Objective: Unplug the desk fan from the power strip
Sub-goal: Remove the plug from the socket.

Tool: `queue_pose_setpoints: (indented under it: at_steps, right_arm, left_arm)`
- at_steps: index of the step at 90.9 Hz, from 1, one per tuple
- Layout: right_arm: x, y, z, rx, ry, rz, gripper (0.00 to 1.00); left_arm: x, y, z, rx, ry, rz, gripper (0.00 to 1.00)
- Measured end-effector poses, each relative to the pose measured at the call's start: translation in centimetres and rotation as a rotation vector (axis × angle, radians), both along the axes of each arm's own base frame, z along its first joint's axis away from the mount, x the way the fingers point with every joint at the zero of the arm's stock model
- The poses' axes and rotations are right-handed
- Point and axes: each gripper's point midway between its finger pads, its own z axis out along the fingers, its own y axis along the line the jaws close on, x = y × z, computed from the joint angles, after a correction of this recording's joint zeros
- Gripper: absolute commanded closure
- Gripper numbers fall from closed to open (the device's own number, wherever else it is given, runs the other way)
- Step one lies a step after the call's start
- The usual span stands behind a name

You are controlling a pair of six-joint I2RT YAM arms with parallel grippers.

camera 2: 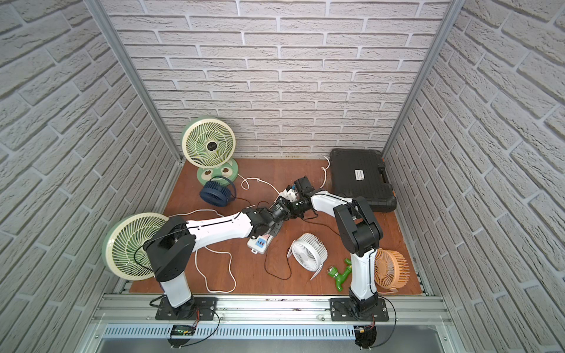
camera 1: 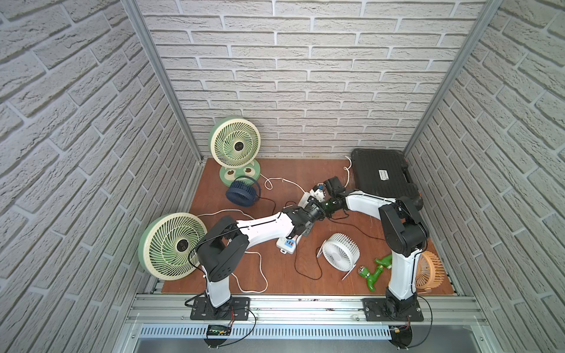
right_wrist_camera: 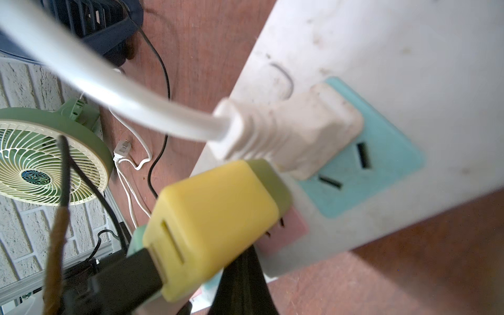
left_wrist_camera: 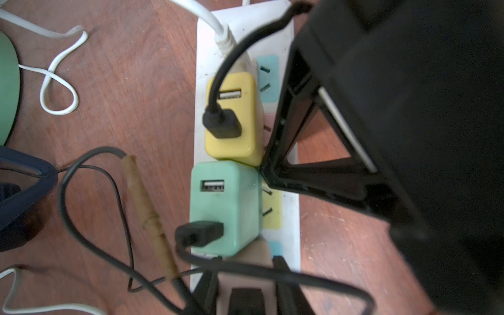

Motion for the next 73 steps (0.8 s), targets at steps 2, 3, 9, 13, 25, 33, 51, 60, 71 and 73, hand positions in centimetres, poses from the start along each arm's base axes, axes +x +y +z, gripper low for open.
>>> queue_pose_setpoints:
  at_steps: [2,3,9,13,25,33,51,60,71,73]
  right_arm:
    - [0.0,0.0,0.0,-0.001,0.0,0.0,0.96]
    - [0.0,0.0,0.0,-0.002,0.001,0.0,0.96]
    - [0.0,0.1,0.0,-0.006,-0.003,0.002,0.96]
    - [0.0,0.1,0.0,-0.009,-0.006,0.003,0.96]
    - [0.1,0.1,0.0,-0.011,-0.011,0.006,0.96]
    - [0.1,0.1,0.0,-0.011,-0.012,0.007,0.96]
    - [0.1,0.1,0.0,-0.013,-0.017,0.01,0.96]
    - [0.1,0.1,0.0,-0.014,-0.019,0.012,0.96]
    - [0.1,0.1,0.0,-0.014,-0.018,0.013,0.96]
    - [0.1,0.1,0.0,-0.014,-0.018,0.013,0.96]
  left_arm:
    - [0.0,0.0,0.0,-0.002,0.001,0.002,1.0]
    - [0.1,0.1,0.0,-0.003,0.002,0.002,1.0]
    - [0.2,0.2,-0.2,-0.024,0.016,0.006,1.0]
    - [0.2,0.4,-0.2,-0.053,0.027,0.011,1.0]
    - [0.4,0.9,-0.2,-0.168,0.059,0.032,1.0]
    - [0.5,1.1,-0.3,-0.238,0.083,0.047,1.0]
    - [0.3,0.7,-0.2,-0.236,0.084,0.039,1.0]
    - [0.0,0.2,-0.1,-0.143,0.056,0.014,1.0]
    - [-0.1,-0.1,0.0,-0.051,0.027,-0.004,1.0]
    - [0.0,0.0,0.0,-0.041,0.024,-0.004,1.0]
